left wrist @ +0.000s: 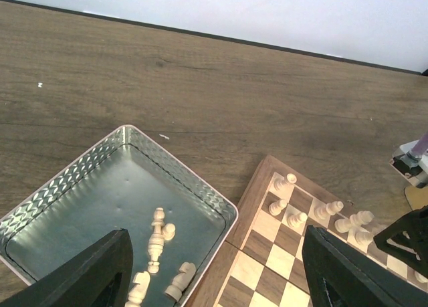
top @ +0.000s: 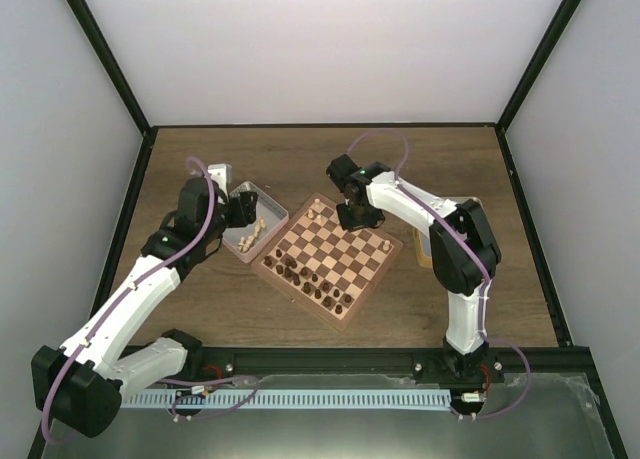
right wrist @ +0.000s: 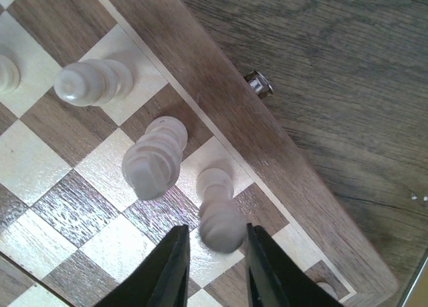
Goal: Set up the chess pieces on the board
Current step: Place the chess piece on the chessboard.
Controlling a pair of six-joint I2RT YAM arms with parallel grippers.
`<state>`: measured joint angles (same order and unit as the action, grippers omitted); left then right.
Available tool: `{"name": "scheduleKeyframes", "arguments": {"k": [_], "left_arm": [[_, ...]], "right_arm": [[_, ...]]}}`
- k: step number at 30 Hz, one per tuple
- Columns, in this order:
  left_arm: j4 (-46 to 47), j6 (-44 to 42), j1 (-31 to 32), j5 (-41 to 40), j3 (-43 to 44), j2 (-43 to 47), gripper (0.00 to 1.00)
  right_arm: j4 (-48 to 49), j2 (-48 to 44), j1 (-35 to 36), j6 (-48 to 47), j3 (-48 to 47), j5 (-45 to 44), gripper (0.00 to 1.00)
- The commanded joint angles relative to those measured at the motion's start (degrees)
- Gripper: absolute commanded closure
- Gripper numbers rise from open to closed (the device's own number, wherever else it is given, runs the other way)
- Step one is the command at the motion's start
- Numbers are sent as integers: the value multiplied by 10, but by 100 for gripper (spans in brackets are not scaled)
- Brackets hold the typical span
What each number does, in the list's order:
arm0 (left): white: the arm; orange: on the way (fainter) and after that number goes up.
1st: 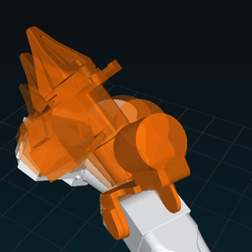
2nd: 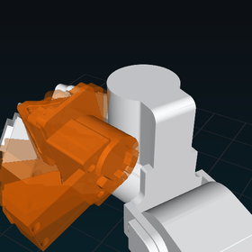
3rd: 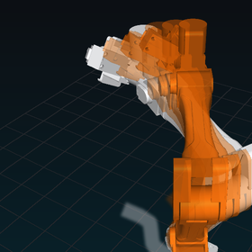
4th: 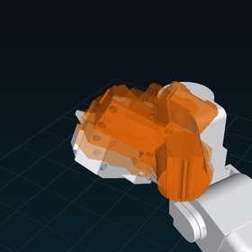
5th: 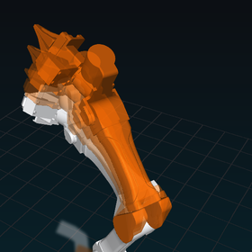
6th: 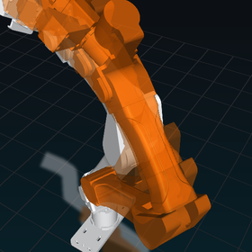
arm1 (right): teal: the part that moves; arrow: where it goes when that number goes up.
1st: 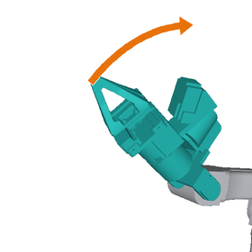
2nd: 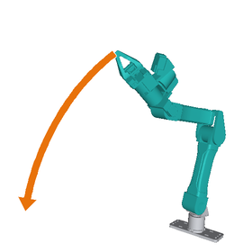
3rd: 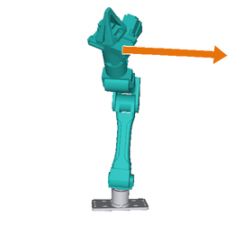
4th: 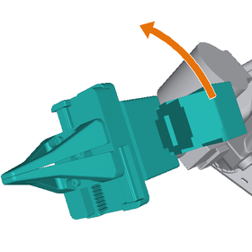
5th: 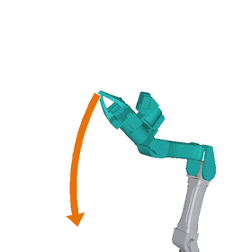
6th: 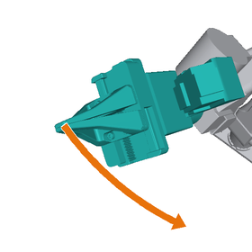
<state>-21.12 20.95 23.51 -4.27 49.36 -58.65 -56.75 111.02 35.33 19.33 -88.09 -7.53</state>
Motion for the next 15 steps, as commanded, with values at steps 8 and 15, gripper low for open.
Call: {"name": "scheduleKeyframes", "arguments": {"k": [8,15], "left_arm": [[14,5,-2,-1,-6,-2,25],[10,11,-2,2,-11,-39,25]], "right_arm": [[29,-49,-4,30,-10,-7,56],[109,-146,-4,64,60,-7,53]]}}
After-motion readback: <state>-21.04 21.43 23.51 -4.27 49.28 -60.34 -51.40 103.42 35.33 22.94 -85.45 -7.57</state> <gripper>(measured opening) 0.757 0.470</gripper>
